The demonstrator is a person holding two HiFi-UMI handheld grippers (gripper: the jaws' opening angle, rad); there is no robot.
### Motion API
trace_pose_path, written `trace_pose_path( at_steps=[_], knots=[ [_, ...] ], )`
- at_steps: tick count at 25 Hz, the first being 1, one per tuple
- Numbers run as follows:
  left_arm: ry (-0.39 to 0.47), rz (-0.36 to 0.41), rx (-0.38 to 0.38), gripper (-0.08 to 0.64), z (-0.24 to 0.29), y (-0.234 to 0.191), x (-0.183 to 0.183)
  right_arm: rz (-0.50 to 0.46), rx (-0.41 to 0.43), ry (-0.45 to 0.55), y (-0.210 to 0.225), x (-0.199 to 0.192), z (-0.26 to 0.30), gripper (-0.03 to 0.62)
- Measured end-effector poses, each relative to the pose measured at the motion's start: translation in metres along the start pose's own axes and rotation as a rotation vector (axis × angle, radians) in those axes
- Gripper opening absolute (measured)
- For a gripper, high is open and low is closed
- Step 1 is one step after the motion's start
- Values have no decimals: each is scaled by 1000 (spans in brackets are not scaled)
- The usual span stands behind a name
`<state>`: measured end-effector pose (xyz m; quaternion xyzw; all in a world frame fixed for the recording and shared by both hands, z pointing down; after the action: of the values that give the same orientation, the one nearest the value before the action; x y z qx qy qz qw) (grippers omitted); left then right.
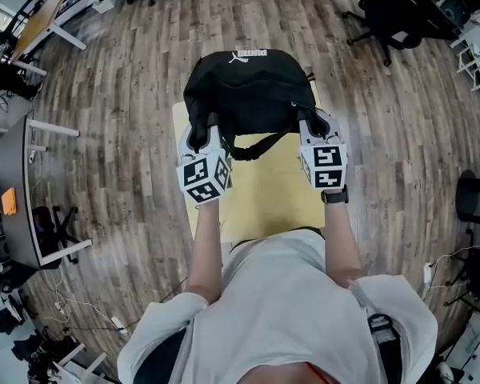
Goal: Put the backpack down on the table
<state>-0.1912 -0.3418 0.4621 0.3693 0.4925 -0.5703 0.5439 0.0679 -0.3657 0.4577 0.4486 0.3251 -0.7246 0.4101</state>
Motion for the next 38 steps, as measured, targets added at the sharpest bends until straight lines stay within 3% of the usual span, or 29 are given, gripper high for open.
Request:
trace_pose_path(
  at_steps=[28, 38],
  knots=[
    [-312, -31, 68, 124, 78, -12, -137, 60, 108, -263, 23, -130, 107, 29],
    [-385, -42, 66, 124, 99, -13, -168, 79, 110, -329, 28, -162, 126, 29]
  ],
)
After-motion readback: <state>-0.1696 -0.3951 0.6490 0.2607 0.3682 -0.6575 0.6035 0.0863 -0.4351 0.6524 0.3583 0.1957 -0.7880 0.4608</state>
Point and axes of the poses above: the fingertips, and each gripper's own axes: z forward along the fingers, y to its right, x out of its top, the point moved 6 cm from there along -z, backward along the fingers
